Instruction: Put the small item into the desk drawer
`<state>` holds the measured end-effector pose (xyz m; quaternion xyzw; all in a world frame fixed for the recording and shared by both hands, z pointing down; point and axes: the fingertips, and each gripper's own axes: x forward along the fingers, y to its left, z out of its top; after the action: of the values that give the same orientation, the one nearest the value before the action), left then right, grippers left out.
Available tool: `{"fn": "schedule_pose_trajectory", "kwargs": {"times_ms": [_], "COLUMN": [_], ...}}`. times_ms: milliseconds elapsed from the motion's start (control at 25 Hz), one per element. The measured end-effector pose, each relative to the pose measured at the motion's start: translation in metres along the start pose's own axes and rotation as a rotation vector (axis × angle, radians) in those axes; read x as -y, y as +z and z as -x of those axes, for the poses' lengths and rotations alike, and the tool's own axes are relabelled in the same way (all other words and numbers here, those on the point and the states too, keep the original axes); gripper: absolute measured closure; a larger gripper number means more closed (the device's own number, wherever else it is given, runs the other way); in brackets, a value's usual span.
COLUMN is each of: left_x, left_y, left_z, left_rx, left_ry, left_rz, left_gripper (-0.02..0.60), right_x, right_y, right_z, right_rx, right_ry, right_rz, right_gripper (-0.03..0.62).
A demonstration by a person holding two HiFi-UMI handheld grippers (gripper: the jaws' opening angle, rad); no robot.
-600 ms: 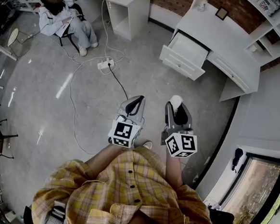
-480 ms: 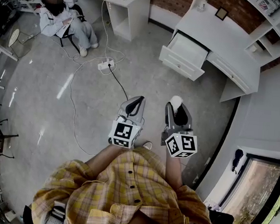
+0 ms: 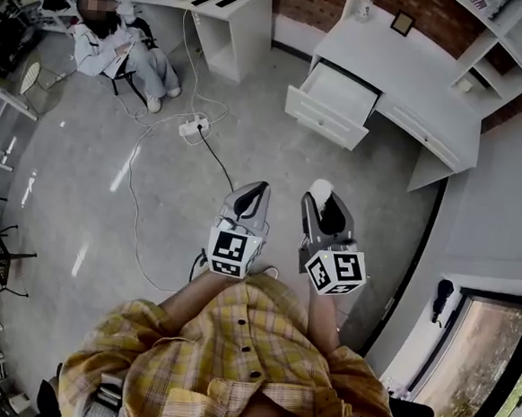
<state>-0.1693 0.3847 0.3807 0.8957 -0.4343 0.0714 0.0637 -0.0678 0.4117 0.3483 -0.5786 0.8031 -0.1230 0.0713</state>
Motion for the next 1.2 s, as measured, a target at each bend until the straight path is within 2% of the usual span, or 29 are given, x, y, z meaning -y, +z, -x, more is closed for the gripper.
{"fn": "schedule_pose_trajectory", "kwargs": {"times_ms": [200,560,800,1200], "left_x": [0.036,0.035,0.013,-0.045], "left_y": [-0.014,-0.032,-0.026,-0.001], "left_z": [-0.009,-0.047,-0.098,-0.207], "left_rx": [-0.025,-0.050,-0.039,-0.057], "left_ry": [-0.035,-0.038,-0.027,-0.030], "left_rz": [-0.045,-0.018,0.015,0.069], "left_gripper": [0.580,0.580,0.580,0.580], "right_x": [0.021,0.054,0.088,0.143], "right_y": [-0.005,-0.014,-0.006,0.017], "right_z": [0.018,0.003,-0.039,-0.146], "right_rx": [-0.001,-0.024,-0.040,-0.083], "right_ry": [-0.011,-0.022,-0.022,-0.039], "right_rz": [-0.021,-0.024,-0.010,-0.019], "right_gripper": [0.431,0.431,0.431,0.431]}}
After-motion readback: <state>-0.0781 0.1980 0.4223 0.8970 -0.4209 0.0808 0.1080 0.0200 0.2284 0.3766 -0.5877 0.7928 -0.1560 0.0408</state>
